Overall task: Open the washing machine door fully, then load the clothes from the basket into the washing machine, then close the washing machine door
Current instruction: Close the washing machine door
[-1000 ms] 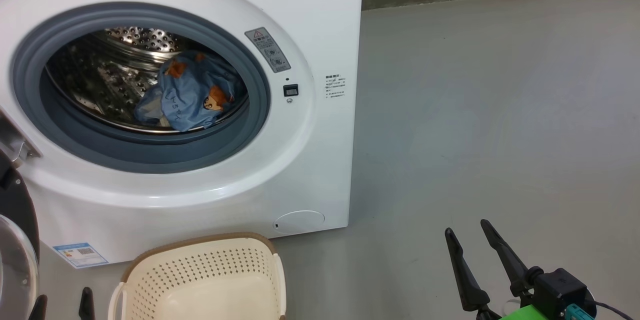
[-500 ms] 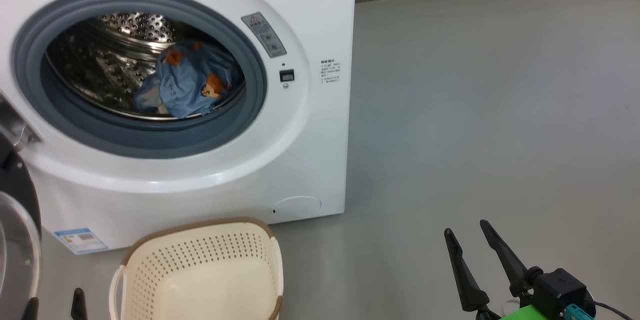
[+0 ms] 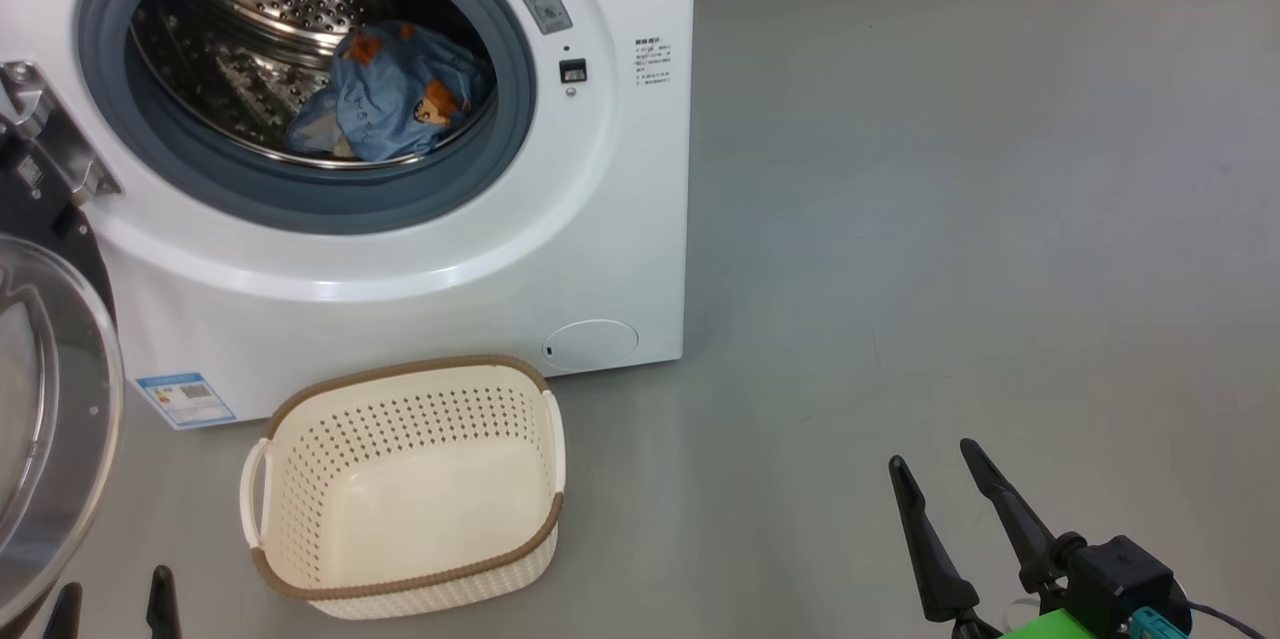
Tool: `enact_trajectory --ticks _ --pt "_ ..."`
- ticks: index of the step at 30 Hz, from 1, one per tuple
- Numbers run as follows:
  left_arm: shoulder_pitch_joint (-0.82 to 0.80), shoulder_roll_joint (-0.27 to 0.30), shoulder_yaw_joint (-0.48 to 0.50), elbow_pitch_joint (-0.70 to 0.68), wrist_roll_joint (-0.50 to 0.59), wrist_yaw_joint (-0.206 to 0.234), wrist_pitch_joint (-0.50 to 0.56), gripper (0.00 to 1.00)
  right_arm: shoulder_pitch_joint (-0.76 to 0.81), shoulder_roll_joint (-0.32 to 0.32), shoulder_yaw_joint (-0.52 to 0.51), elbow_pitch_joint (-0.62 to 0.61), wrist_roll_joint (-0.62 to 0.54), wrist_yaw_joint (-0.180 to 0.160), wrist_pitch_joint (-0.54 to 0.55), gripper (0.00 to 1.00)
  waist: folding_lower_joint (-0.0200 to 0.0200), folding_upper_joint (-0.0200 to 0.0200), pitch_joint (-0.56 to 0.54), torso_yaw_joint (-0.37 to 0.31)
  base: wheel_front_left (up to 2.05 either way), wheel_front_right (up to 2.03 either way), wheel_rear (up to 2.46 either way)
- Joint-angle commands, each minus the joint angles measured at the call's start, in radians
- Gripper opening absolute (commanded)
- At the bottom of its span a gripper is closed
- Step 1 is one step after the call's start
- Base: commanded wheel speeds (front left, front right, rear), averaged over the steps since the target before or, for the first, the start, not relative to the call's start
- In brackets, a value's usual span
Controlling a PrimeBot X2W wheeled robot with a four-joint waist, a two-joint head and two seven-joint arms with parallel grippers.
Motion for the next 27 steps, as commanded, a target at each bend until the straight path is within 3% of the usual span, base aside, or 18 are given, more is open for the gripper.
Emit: enact_trajectory --ticks 1,17,27 --pt "-0.052 0.014 0.030 -0.033 0.008 -0.002 -0.005 1.00 -0.010 -0.002 0.029 -0.026 0.011 0.003 -0.005 1.00 0.0000 -0.0001 0.000 0.001 -0.73 0.73 0.00" --pt "-0.047 0.040 0.005 -0.023 -0.020 -0.002 -0.005 1.00 -0.005 -0.002 0.030 -0.028 0.002 0.003 -0.005 1.00 0.0000 -0.0001 0.005 0.025 -0.10 0.10 0.00" --pt "-0.063 0.039 0.014 0.000 -0.034 -0.002 -0.005 1.00 -0.011 -0.002 0.037 -0.021 -0.006 0.003 -0.005 1.00 0.0000 -0.0001 0.008 0.098 0.00 0.00 0.00"
